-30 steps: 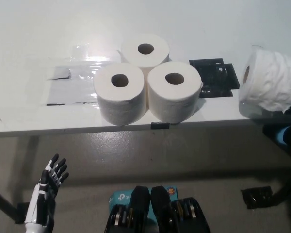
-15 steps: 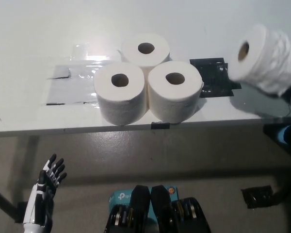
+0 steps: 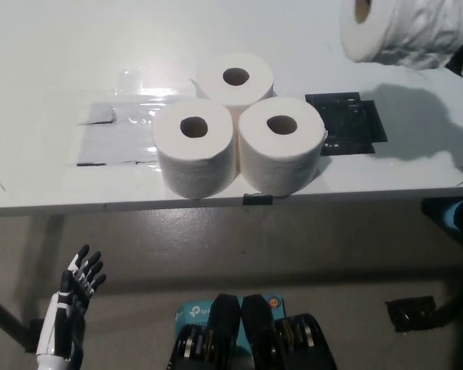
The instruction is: A few rolls of toilet paper are kept infront of the robot and the robot uses its right hand to lift one of the rolls and and places it on top of the other rolls to stack it.
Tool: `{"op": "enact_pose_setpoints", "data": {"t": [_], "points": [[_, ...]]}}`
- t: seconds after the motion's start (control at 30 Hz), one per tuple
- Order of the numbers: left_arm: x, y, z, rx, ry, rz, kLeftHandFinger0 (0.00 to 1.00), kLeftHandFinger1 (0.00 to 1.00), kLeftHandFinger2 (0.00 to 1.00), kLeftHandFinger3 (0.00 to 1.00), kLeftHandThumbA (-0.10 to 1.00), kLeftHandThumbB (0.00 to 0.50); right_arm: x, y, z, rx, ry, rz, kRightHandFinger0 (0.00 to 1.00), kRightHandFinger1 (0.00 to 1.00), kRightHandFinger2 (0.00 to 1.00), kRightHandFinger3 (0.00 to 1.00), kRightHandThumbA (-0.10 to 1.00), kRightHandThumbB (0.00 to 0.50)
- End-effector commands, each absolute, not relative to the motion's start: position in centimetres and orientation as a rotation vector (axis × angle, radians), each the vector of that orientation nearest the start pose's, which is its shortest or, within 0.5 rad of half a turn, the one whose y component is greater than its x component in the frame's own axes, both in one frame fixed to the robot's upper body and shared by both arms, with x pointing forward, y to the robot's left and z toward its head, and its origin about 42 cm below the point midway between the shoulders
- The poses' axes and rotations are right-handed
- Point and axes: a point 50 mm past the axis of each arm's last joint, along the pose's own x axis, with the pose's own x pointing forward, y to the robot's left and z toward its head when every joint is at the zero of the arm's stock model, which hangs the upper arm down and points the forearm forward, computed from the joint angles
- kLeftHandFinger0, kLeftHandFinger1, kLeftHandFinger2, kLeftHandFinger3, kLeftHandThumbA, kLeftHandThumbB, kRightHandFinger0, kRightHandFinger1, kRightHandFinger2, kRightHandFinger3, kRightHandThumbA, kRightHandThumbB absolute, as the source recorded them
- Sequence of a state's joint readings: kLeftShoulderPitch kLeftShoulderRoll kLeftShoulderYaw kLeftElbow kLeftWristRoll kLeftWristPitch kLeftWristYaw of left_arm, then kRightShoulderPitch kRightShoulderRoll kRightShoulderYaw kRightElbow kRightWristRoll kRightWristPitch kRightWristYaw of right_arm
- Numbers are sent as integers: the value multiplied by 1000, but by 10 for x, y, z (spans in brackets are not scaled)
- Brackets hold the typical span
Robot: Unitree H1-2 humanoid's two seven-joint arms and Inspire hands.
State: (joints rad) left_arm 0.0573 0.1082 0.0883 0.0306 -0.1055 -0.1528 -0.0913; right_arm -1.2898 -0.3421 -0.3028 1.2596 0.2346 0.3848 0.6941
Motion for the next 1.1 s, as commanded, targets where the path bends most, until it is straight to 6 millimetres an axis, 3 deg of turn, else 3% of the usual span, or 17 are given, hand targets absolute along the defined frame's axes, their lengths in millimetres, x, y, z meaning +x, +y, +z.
{"op": "enact_pose_setpoints", "data": {"t": [0.0,0.1,0.27,0.33,0.43,0.5,0.6,0.7,0.8,0.9,0.97,1.03,1.07], "points": [[258,275,95,31,-124,-4,1000,1000,1000,1000,1000,105,594,-243,416,194,132,585,0,0,0,0,899,50],[258,275,95,20,-125,-6,1000,1000,1000,1000,1000,101,597,-223,416,68,153,573,0,0,0,0,892,0],[260,274,96,32,-134,-3,1000,1000,1000,1000,1000,98,599,-201,414,22,188,611,0,0,0,5,768,53],[260,274,96,33,-129,-7,1000,1000,1000,1000,1000,104,600,-194,413,9,193,601,0,0,0,45,769,11],[261,273,97,28,-133,-16,1000,1000,1000,1000,1000,104,601,-186,416,11,220,558,0,0,0,133,717,19],[262,273,97,29,-131,-18,1000,1000,1000,1000,1000,117,601,-182,419,-13,224,546,0,0,0,148,719,18],[261,272,97,32,-127,-22,1000,1000,1000,1000,1000,124,601,-175,422,-67,210,543,0,0,0,149,821,2],[260,271,97,31,-125,-23,1000,1000,1000,1000,1000,118,601,-171,423,-30,221,538,0,0,0,207,768,7],[259,272,96,33,-129,-26,1000,1000,1000,1000,1000,113,602,-164,428,-69,220,531,0,0,0,334,748,2],[259,272,97,35,-132,-26,1000,1000,1000,1000,1000,109,602,-162,434,-136,204,516,0,0,7,308,784,10],[260,272,97,38,-133,-24,1000,1000,1000,1000,1000,105,602,-159,439,-151,185,507,0,0,65,348,742,12],[260,272,97,36,-130,-23,1000,1000,1000,1000,1000,111,603,-157,444,-191,177,489,0,0,282,534,725,4],[260,272,97,35,-129,-23,1000,1000,1000,1000,1000,112,603,-157,445,-200,177,485,0,0,318,542,731,17]]}}
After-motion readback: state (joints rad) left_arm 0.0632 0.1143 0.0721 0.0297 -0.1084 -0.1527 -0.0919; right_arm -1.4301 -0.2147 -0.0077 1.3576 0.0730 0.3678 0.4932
